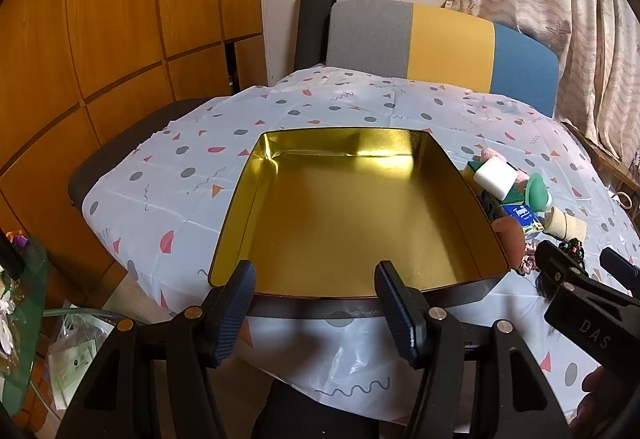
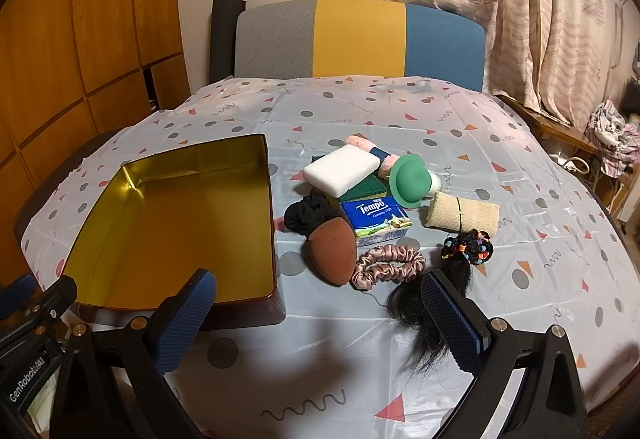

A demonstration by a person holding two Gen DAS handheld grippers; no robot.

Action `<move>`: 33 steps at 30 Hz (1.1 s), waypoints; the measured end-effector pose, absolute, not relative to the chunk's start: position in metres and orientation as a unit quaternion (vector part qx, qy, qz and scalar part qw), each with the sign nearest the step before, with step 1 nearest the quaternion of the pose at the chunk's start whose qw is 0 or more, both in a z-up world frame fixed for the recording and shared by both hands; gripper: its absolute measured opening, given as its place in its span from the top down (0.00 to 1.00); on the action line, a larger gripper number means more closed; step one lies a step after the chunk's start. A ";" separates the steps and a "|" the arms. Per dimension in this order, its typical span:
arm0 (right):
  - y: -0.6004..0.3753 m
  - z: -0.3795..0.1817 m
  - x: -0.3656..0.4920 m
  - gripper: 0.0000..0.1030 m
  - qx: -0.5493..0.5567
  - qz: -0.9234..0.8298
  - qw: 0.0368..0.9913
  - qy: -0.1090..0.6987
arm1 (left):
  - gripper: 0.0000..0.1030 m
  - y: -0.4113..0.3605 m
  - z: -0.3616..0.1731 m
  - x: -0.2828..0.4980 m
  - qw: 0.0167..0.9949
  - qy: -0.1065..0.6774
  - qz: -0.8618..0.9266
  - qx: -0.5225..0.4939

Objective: Organize soft objects

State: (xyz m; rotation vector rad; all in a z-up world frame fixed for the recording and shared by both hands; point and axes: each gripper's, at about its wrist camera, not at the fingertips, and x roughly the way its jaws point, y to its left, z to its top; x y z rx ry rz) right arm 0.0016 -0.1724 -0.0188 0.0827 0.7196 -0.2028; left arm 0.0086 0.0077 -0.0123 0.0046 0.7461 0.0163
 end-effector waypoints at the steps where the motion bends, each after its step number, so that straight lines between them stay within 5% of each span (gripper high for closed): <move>1: -0.172 -0.018 0.002 0.00 0.039 -0.099 0.930 0.351 | 0.39 0.008 -0.012 0.009 0.931 0.365 0.009 0.002; 33: -0.173 -0.016 0.000 0.00 0.040 -0.101 0.929 0.353 | 0.39 0.008 -0.013 0.008 0.928 0.373 0.003 -0.005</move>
